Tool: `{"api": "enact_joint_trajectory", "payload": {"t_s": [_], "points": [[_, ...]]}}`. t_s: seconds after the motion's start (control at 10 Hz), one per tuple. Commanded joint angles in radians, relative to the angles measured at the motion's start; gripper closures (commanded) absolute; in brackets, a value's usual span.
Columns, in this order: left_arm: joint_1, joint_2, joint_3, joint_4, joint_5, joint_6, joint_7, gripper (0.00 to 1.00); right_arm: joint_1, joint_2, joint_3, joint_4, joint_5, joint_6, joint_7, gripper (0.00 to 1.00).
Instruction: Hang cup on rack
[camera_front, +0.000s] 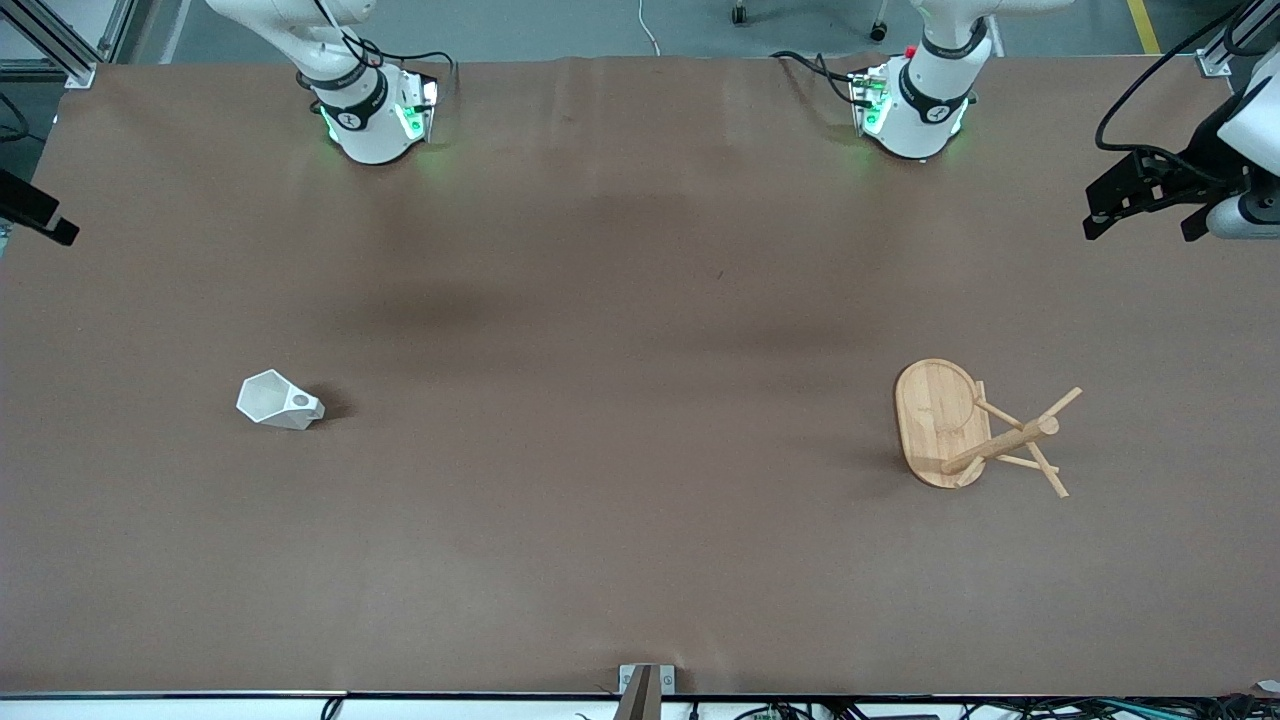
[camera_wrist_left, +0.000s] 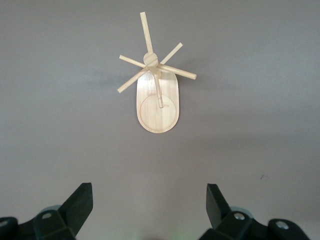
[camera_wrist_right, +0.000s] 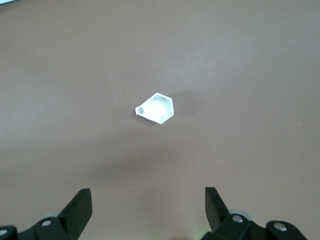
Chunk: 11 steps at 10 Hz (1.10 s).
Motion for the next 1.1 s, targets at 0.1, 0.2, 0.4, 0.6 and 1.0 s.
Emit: {"api": "enact_joint_trajectory", "payload": {"t_s": [0.1, 0.2, 0.4, 0.6, 1.0], "points": [[0.009, 0.018, -0.007, -0.026, -0.015, 0.009, -0.005, 0.0, -0.007, 0.131, 0.004, -0.104, -0.017, 0.184, -0.009, 0.0], [0.007, 0.019, -0.006, -0.025, -0.015, 0.011, -0.005, 0.0, -0.015, 0.171, 0.001, -0.132, -0.017, 0.239, -0.015, 0.0], [0.007, 0.019, -0.007, -0.026, -0.015, 0.011, -0.005, 0.0, -0.032, 0.196, -0.004, -0.289, -0.017, 0.439, -0.056, 0.0], [0.009, 0.034, -0.006, -0.023, -0.015, 0.014, -0.003, 0.0, -0.046, 0.208, -0.028, -0.47, -0.014, 0.668, -0.104, 0.0], [0.009, 0.039, -0.006, -0.023, -0.015, 0.016, -0.003, 0.0, -0.038, 0.294, -0.028, -0.627, -0.006, 0.911, -0.105, 0.0]]}}
